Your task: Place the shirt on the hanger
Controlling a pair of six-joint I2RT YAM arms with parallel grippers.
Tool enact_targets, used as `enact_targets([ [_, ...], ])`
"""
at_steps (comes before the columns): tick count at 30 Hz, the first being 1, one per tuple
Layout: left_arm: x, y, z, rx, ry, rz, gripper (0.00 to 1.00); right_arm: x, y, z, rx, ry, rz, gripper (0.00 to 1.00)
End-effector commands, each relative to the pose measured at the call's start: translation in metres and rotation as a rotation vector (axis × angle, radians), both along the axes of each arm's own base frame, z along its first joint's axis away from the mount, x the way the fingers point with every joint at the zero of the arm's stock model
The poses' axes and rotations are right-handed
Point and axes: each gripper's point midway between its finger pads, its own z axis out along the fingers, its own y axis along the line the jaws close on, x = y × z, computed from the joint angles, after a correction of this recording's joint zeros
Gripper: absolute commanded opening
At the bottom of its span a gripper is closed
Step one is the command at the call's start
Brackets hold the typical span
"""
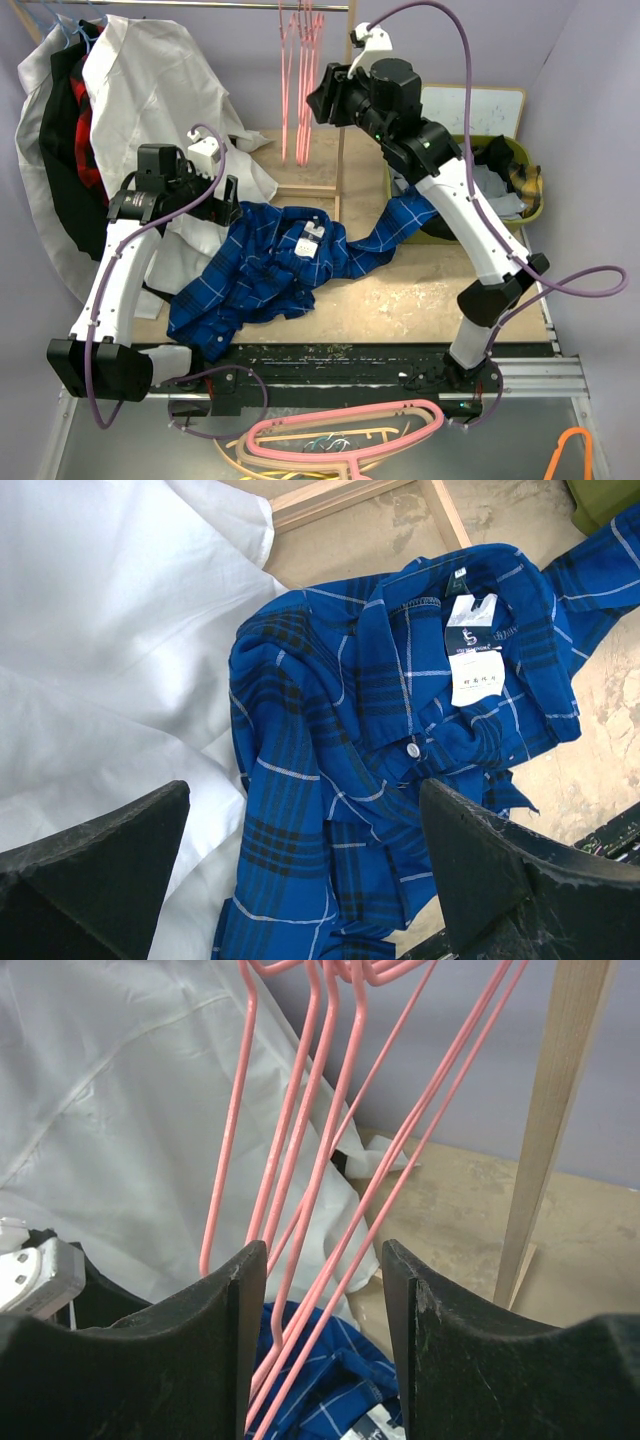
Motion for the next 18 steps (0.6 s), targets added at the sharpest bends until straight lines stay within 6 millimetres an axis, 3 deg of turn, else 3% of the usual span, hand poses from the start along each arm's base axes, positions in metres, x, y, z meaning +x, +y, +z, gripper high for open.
enact_targets([
  [1, 0.006, 0.000, 0.012, -0.007, -0.059, -0.016, 0.99, 0.003, -0.002, 0.017, 0.014, -0.055, -0.023, 0.51],
  [9, 0.006, -0.001, 0.011, -0.006, -0.059, -0.021, 0.99, 0.012, -0.007, 0.005, -0.019, -0.042, -0.070, 0.46],
  [18, -0.007, -0.011, 0.005, -0.029, -0.005, -0.068, 0.99, 0.013, -0.006, -0.007, -0.158, -0.043, -0.205, 0.48],
])
